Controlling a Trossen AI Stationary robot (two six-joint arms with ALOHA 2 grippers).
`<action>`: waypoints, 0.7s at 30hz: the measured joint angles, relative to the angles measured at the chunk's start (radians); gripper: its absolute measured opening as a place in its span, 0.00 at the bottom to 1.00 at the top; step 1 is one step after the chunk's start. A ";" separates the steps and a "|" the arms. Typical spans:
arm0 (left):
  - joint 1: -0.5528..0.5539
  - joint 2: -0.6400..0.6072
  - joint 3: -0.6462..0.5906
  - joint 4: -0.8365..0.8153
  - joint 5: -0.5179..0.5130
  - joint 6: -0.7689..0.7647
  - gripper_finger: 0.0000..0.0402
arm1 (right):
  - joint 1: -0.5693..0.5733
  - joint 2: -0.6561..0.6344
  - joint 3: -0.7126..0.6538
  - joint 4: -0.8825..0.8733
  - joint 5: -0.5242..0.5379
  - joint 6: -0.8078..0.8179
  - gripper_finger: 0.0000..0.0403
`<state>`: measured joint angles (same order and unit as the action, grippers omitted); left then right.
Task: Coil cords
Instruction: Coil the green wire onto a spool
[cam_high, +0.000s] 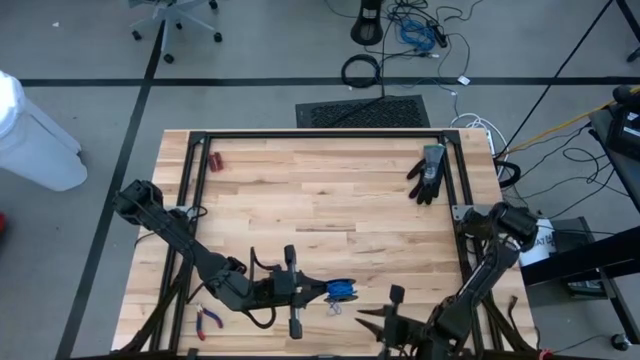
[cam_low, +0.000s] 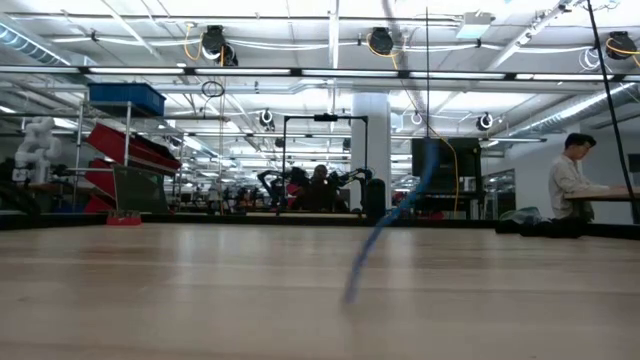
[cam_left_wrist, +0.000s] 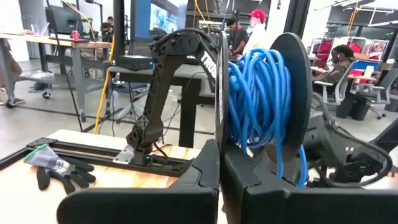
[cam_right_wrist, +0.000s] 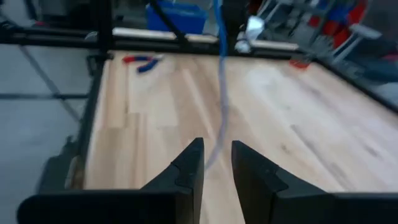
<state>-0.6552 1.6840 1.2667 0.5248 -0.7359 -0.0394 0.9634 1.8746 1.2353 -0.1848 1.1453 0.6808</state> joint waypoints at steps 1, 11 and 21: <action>0.000 0.000 0.000 0.000 0.000 0.000 0.00 | 0.000 0.008 -0.005 0.025 0.025 -0.017 0.17; 0.000 0.000 0.000 0.005 0.000 0.001 0.00 | -0.115 0.034 -0.006 0.127 -0.078 -0.232 0.18; 0.000 0.000 0.000 0.012 -0.001 0.024 0.00 | -0.218 0.034 -0.006 0.330 -0.349 -0.387 0.18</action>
<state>-0.6552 1.6840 1.2671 0.5369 -0.7368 -0.0156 0.7456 1.9083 1.2289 0.1447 0.7966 0.2938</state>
